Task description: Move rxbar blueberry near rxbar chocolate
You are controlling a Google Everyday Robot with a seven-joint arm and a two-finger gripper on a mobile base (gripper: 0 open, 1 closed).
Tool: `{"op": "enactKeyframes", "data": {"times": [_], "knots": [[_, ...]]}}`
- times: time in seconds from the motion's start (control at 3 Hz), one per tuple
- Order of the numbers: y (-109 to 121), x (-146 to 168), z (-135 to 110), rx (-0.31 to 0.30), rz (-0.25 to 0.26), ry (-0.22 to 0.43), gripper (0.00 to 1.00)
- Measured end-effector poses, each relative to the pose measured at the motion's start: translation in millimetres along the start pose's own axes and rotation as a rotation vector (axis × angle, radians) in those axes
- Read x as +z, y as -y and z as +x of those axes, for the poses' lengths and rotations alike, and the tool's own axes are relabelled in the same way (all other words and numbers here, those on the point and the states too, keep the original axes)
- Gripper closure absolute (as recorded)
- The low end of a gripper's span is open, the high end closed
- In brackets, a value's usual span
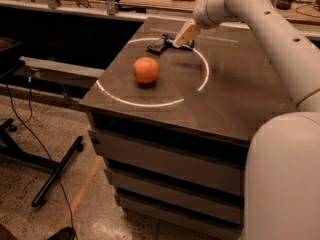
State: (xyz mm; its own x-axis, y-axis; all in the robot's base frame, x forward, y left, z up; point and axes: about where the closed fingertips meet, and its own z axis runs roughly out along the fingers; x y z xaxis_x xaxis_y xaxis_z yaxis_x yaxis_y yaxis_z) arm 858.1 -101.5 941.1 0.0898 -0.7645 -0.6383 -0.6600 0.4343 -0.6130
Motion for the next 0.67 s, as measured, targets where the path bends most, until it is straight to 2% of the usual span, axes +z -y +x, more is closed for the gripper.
{"op": "enactKeyframes", "data": {"times": [0.33, 0.67], "knots": [[44.2, -49.3, -3.6, -0.01, 0.136, 0.021, 0.0], [44.1, -49.2, -3.6, -0.01, 0.136, 0.021, 0.0]]}}
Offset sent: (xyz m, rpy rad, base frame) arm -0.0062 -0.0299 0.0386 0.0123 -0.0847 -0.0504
